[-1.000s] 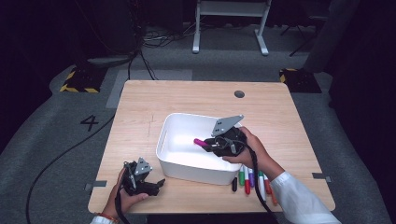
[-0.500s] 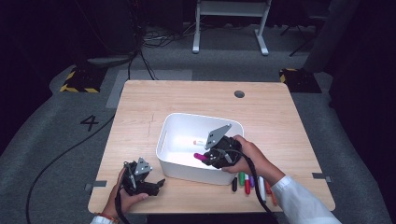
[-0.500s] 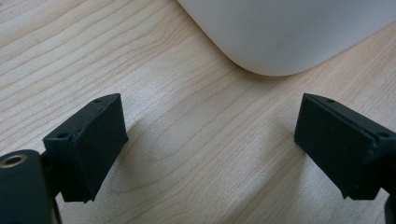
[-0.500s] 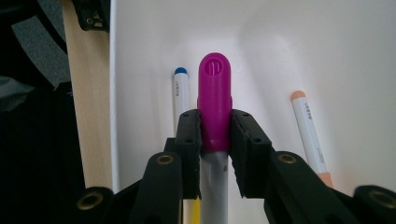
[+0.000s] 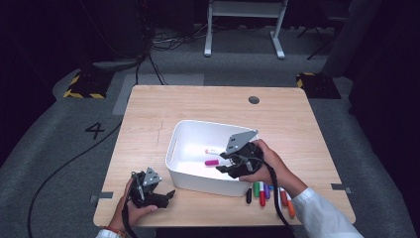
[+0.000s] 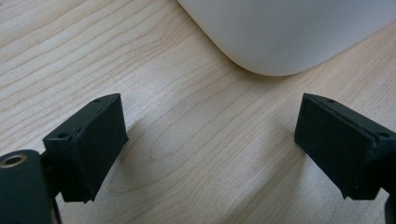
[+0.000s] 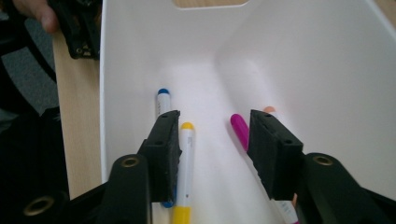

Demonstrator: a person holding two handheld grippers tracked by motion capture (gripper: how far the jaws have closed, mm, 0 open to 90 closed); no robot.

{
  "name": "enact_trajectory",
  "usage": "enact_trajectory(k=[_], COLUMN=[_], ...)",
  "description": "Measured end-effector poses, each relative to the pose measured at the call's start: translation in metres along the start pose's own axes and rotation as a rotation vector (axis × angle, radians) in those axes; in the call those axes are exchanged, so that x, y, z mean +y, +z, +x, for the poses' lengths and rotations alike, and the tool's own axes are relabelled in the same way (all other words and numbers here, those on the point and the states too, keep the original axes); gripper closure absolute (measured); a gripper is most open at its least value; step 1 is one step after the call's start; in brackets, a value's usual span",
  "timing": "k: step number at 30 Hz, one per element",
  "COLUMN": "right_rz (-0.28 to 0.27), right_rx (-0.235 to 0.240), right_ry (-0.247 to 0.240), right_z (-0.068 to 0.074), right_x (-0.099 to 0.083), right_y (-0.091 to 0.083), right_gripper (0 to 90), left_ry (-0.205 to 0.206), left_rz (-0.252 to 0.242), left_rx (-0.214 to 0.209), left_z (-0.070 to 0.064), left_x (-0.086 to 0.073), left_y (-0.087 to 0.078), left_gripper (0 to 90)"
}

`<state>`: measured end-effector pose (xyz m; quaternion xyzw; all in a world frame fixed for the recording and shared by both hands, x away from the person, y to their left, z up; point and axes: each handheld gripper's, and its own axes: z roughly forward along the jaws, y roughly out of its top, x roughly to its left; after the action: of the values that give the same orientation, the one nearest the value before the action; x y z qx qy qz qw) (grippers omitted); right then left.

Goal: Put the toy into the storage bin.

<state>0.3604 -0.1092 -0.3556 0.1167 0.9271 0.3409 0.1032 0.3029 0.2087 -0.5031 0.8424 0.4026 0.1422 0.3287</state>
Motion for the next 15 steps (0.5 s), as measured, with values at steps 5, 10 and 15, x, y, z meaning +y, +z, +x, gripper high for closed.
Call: enact_trajectory(k=[5,10,15], right_rz=[-0.1,-0.169,-0.201], right_rx=[-0.076,-0.133,-0.18], right_ry=[0.033,0.067,0.112], right_z=[-0.001,-0.005,-0.009], right_x=[-0.01,-0.028,-0.052], right_y=[-0.032,-0.063,-0.085], right_gripper=[49.2,46.5,45.3], left_ry=[-0.001,-0.003,-0.005], left_rz=[0.0,0.003,0.002], left_rx=[0.0,0.001,0.001], left_z=[0.0,0.0,0.0], left_x=[0.0,0.0,0.0], left_y=[0.0,0.0,0.0], left_gripper=[9.2,9.2,9.2])
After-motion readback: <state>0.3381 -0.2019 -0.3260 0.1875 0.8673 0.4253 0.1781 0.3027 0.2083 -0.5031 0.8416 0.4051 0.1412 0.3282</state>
